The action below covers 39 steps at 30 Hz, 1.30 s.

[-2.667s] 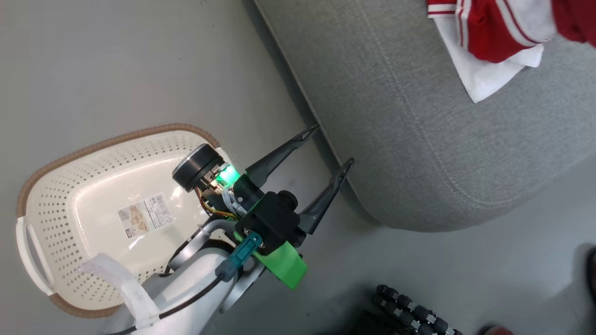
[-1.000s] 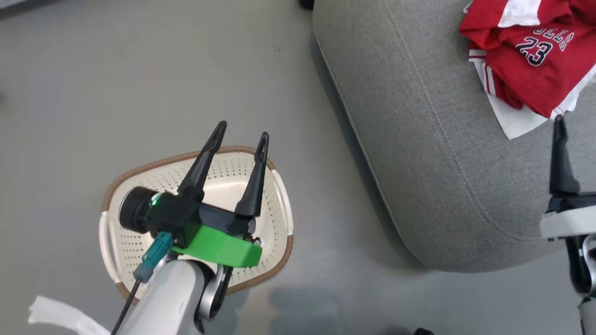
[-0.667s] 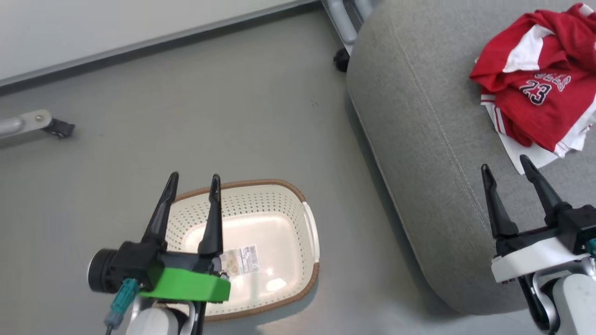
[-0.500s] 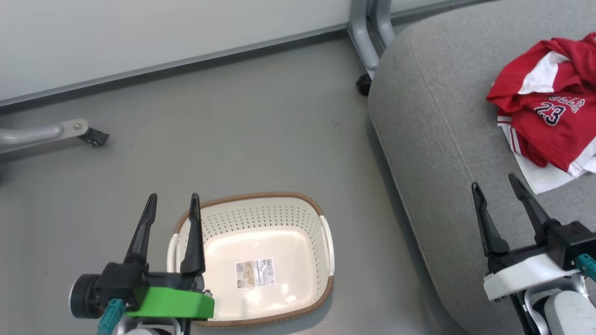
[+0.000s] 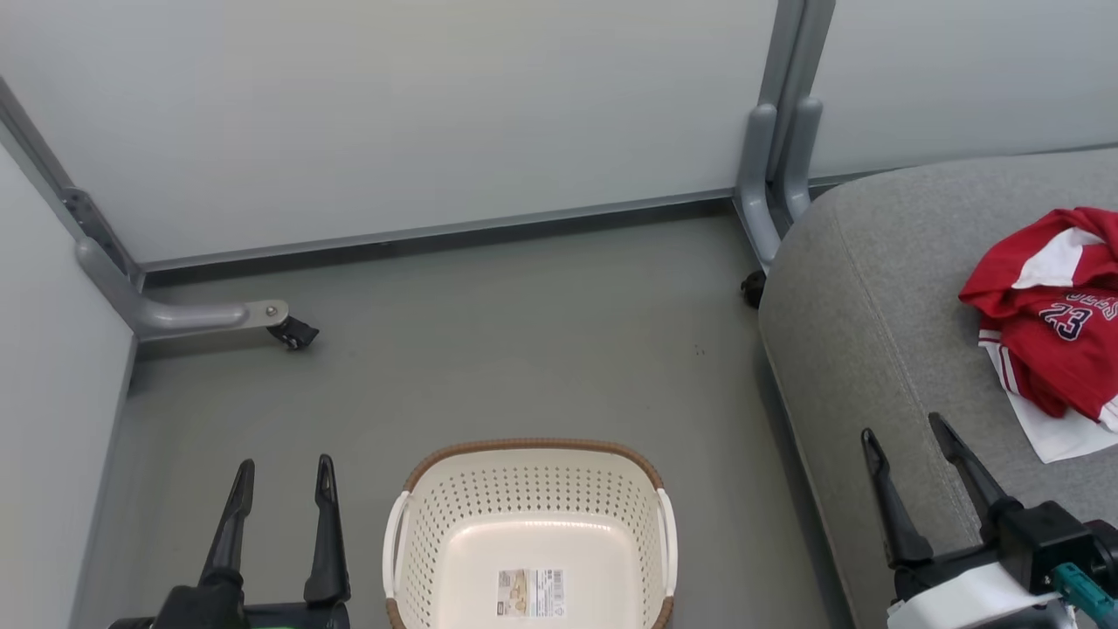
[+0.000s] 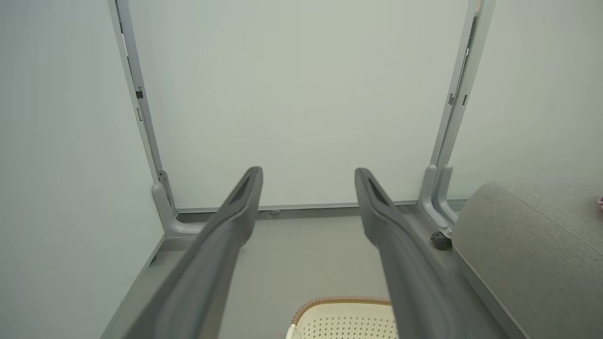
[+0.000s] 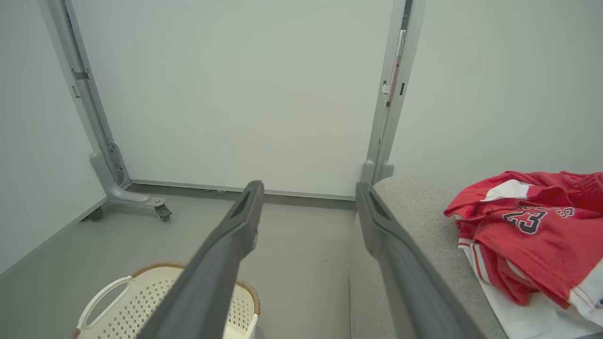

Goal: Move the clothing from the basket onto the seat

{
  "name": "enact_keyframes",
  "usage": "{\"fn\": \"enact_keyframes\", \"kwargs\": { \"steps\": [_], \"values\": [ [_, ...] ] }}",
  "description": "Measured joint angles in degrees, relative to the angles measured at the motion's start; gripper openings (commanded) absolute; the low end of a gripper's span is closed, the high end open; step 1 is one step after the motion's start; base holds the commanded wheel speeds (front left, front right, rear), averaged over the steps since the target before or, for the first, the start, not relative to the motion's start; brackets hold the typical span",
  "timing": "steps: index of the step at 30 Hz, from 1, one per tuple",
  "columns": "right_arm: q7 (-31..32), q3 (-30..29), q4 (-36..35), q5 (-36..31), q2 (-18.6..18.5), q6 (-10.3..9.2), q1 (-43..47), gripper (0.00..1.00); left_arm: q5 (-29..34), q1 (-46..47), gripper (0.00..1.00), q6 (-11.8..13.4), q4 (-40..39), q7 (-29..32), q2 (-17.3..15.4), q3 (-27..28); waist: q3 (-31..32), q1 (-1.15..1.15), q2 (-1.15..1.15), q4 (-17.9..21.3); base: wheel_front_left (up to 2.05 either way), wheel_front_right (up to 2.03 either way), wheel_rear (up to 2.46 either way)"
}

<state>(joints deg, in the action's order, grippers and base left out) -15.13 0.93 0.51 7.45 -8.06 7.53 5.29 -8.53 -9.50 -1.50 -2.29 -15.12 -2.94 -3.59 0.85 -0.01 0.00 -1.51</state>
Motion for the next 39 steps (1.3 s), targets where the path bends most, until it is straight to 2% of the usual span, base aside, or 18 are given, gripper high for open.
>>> {"fn": "enact_keyframes", "kwargs": {
  "steps": [19,20,30,39],
  "values": [
    [0.0,1.03,0.22,0.29,1.32,0.0,2.37,1.0,1.9,-3.38,1.0,-1.96,0.59,0.0,0.03,-0.54,3.56,0.0,0.0,0.05,0.0,0.0,0.0],
    [0.0,1.03,0.23,0.29,1.35,0.0,2.39,0.0,2.13,-3.38,0.0,-2.09,0.63,0.0,0.03,-0.56,3.61,0.0,0.0,0.03,0.0,0.0,0.0],
    [0.19,1.81,5.36,0.52,2.88,0.0,2.98,0.0,1.85,-3.53,0.0,-2.09,5.92,0.04,0.14,-0.77,3.62,0.0,0.0,0.04,0.0,0.0,0.0],
    [2.18,1.41,6.44,10.56,2.96,0.0,2.5,0.0,-8.69,-2.86,0.0,-2.11,7.2,2.01,-0.08,-0.44,3.28,0.0,0.0,0.14,0.0,0.0,0.0]
  ]
}}
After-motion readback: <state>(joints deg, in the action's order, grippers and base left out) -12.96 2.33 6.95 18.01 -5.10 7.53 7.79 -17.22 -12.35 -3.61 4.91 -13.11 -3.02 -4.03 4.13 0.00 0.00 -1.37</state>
